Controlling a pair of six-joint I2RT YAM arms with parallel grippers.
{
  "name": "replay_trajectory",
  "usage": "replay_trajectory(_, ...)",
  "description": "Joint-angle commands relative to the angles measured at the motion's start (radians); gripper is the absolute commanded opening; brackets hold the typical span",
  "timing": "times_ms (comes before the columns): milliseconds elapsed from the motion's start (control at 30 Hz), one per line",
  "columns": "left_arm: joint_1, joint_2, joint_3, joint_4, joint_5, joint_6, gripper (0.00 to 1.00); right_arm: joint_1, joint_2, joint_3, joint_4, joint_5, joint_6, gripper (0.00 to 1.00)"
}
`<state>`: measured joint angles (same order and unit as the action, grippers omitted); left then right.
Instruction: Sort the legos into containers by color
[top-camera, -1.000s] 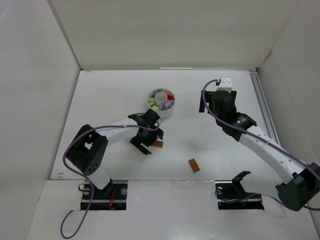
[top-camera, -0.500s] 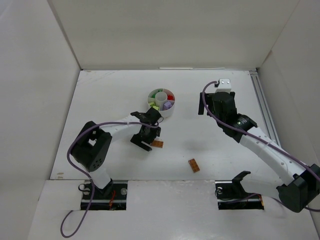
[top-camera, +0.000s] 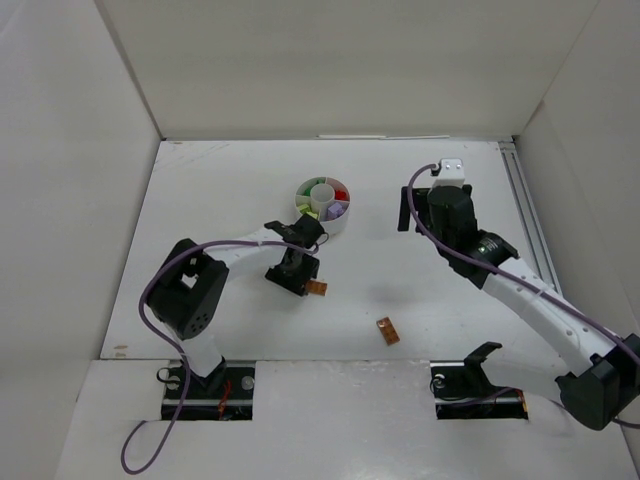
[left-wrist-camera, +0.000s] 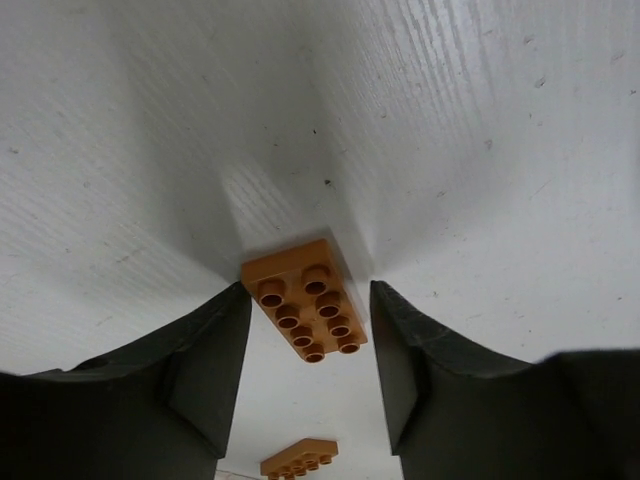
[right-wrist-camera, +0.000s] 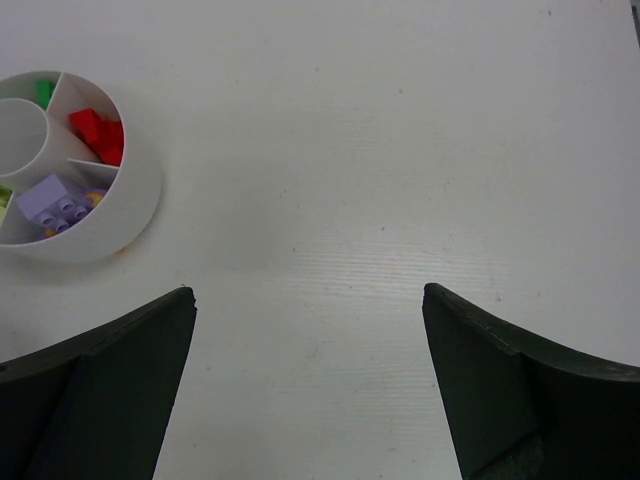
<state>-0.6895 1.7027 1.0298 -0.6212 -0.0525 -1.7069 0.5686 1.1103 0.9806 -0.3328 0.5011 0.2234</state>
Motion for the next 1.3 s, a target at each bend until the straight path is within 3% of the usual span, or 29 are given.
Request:
replay_trajectory(0,-0.001,0.032,0.007,-0.012,-0.027,0.01,0.45,-0.004,-0.043,-0.005,0.02,0.011,-0.01,1.0)
replay_trajectory(167,-0.001,0.023,0.016,-0.023,-0.038,0.01,0.23,-0.004,-0.066,-0.014,0.02,0.043,-0.01,1.0)
replay_trajectory(367,-0.025,0.002,0.09,-0.058,-0.143,0.067,0.15,-0.004,-0.084,-0.023,0.029,0.043,-0.01,1.0)
replay_trajectory(467,-0.059,-0.018,0.197,-0.141,-0.229,0.078,0.15,-0.004,-0.084,-0.023,0.029,0.043,-0.01,1.0)
replay_trajectory(767,-0.122,-0.028,0.591,-0.507,-0.723,0.004,0.16,-0.004,-0.106,-0.043,0.057,0.102,-0.039,1.0)
replay_trajectory(933,-0.122,0.009,0.729,-0.451,-0.943,0.151,0.18,-0.004,-0.106,-0.062,0.057,0.164,-0.059,1.0)
replay_trajectory(1133,-0.122,0.086,0.838,-0.385,-1.055,0.328,0.24,-0.022,-0.06,-0.071,0.0,0.228,-0.059,1.0)
replay_trajectory(1267,-0.108,0.112,0.851,-0.243,-1.08,0.493,0.28,-0.055,-0.04,-0.071,-0.037,0.247,-0.027,1.0)
